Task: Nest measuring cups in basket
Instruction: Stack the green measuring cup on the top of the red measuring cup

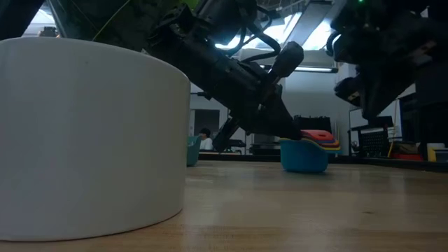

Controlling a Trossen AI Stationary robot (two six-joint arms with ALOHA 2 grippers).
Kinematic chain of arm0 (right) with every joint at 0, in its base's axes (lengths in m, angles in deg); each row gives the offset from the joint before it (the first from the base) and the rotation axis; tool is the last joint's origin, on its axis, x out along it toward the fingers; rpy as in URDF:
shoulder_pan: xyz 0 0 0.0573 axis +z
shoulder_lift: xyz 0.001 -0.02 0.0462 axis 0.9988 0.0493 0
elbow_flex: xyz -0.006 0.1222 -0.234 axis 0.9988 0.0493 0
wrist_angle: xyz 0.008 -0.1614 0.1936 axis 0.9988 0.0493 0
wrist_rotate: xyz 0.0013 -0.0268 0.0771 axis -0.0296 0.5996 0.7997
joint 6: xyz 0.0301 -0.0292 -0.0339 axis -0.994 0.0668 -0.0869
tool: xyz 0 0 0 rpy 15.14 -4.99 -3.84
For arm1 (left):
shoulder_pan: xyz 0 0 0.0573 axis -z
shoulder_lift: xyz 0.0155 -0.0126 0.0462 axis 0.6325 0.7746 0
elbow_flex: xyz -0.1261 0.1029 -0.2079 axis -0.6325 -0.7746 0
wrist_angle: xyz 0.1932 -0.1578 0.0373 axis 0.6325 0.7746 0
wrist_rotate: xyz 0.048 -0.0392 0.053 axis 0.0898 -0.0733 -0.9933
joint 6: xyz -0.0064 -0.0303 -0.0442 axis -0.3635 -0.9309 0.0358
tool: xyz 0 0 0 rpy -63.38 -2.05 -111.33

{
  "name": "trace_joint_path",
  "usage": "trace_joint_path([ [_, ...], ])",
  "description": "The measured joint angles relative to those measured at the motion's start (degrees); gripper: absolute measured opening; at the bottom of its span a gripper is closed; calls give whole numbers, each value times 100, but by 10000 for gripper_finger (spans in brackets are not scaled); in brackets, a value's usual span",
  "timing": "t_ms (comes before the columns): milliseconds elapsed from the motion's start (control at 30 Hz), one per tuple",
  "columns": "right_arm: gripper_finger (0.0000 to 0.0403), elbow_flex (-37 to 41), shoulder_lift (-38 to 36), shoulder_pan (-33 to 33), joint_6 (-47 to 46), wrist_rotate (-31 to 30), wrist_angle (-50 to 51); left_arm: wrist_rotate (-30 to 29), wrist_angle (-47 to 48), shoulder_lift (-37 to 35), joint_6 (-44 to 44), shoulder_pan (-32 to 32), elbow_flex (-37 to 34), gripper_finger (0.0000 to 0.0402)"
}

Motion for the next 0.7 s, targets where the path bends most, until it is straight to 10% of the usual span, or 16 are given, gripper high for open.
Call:
trace_joint_path([
  [700, 52, 0, 2, 0, -36, 542, 221, 251, -2, 0, -2, -4, 0, 14],
])
